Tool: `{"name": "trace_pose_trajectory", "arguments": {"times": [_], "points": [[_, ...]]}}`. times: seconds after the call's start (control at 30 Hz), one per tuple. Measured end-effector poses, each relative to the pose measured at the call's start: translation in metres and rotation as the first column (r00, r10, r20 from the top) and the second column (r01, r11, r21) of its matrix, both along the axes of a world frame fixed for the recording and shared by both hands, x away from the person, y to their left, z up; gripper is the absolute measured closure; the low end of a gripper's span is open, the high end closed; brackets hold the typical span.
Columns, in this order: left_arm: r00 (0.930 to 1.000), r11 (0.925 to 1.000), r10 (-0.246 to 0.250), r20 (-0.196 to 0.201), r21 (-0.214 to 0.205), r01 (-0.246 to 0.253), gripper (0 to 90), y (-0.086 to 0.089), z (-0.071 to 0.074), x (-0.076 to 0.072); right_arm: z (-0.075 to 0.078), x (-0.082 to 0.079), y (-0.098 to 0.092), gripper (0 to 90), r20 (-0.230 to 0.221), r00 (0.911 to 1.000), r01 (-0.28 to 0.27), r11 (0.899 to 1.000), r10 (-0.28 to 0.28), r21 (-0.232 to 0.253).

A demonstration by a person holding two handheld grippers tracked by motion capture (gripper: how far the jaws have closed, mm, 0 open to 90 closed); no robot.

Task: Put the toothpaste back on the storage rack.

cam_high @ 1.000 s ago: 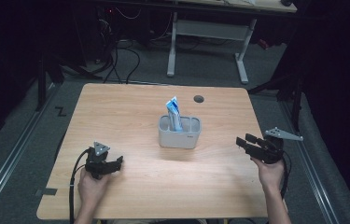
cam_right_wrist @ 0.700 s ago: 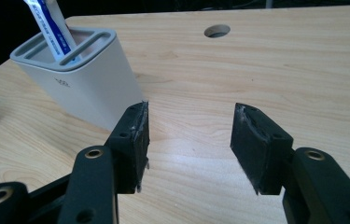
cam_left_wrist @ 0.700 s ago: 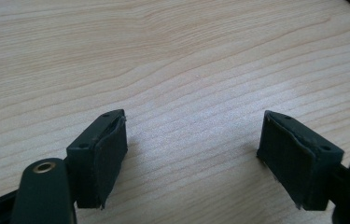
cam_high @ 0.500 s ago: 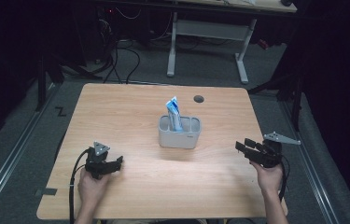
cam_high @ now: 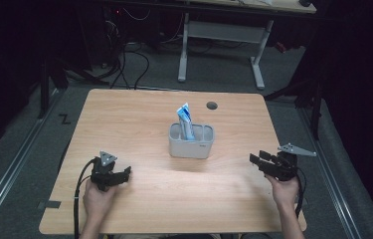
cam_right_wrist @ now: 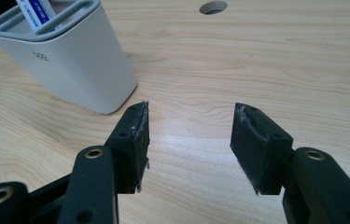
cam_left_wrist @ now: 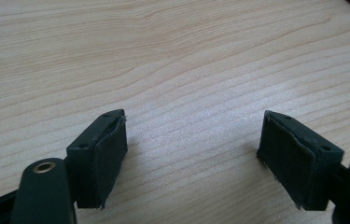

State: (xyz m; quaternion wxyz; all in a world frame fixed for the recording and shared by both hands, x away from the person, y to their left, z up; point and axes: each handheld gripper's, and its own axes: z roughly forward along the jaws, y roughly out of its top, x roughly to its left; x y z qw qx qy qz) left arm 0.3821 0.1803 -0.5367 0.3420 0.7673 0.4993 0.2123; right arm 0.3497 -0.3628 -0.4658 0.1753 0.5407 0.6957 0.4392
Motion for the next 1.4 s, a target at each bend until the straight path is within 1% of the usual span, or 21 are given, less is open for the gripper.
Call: {"name": "trace_pose_trajectory", "arguments": {"times": [0.07,0.17,0.2,0.4,0.43,0.53,0.73,0.77,0.8,0.9,1.0,1.13,1.37,1.4], "points": [[1.0,1.0,0.001,0.001,0.0,-0.001,23.9,0.0,0.0,0.0,-0.003,0.001,0.001,46.9,-0.003,1.0,-0.003,1.0,0.003,0.002],[1.0,1.0,0.002,0.003,0.0,-0.002,23.9,0.0,0.0,0.0,-0.007,0.001,0.005,46.9,-0.001,0.9999,-0.012,1.0,0.012,0.023],[1.0,1.0,0.001,0.002,0.0,-0.001,23.9,0.0,0.0,0.0,-0.008,0.001,0.007,46.9,0.006,0.9998,-0.017,1.0,0.017,0.022],[1.0,1.0,0.001,0.001,0.0,-0.001,23.9,0.0,0.0,0.0,-0.013,0.004,0.015,46.7,-0.012,0.9994,-0.031,0.999,0.031,0.018],[1.0,1.0,0.0,0.0,0.0,0.0,23.9,0.0,0.0,0.0,-0.014,0.005,0.015,46.7,-0.009,0.9993,-0.038,0.999,0.038,0.011],[1.0,1.0,0.0,0.0,-0.001,0.0,23.8,0.0,0.0,0.0,-0.017,0.007,0.018,46.7,-0.018,0.9993,-0.034,0.999,0.034,0.002],[1.0,1.0,0.0,0.0,-0.001,0.0,23.8,0.0,0.0,0.0,-0.026,0.009,0.021,46.7,-0.032,0.999,-0.033,0.999,0.032,-0.006],[1.0,1.0,0.0,0.0,-0.001,0.0,23.8,0.0,0.0,0.0,-0.028,0.009,0.022,46.7,-0.04,0.9987,-0.03,1.0,0.03,-0.007],[1.0,1.0,0.0,0.0,-0.001,0.0,23.9,0.0,0.0,0.0,-0.03,0.01,0.023,46.7,-0.04,0.9986,-0.034,0.999,0.033,-0.018],[1.0,1.0,0.0,0.0,-0.001,0.0,23.8,0.0,0.0,0.0,-0.034,0.011,0.025,46.7,-0.049,0.9983,-0.033,0.999,0.032,-0.018],[1.0,1.0,0.0,0.0,-0.001,0.0,23.9,0.0,0.0,0.0,-0.037,0.012,0.028,46.6,-0.06,0.9976,-0.036,0.999,0.033,-0.035],[1.0,1.0,0.0,0.0,-0.001,0.0,23.8,0.0,0.0,0.0,-0.041,0.015,0.032,46.1,-0.056,0.9975,-0.045,0.998,0.042,-0.052],[1.0,1.0,0.0,0.0,-0.001,0.0,23.8,0.0,0.0,0.0,-0.049,0.02,0.038,45.5,-0.07,0.9964,-0.053,0.995,0.047,-0.088],[1.0,1.0,0.0,0.0,0.0,0.0,23.8,0.0,0.0,0.0,-0.05,0.02,0.039,45.5,-0.073,0.9962,-0.053,0.995,0.046,-0.087]]}}
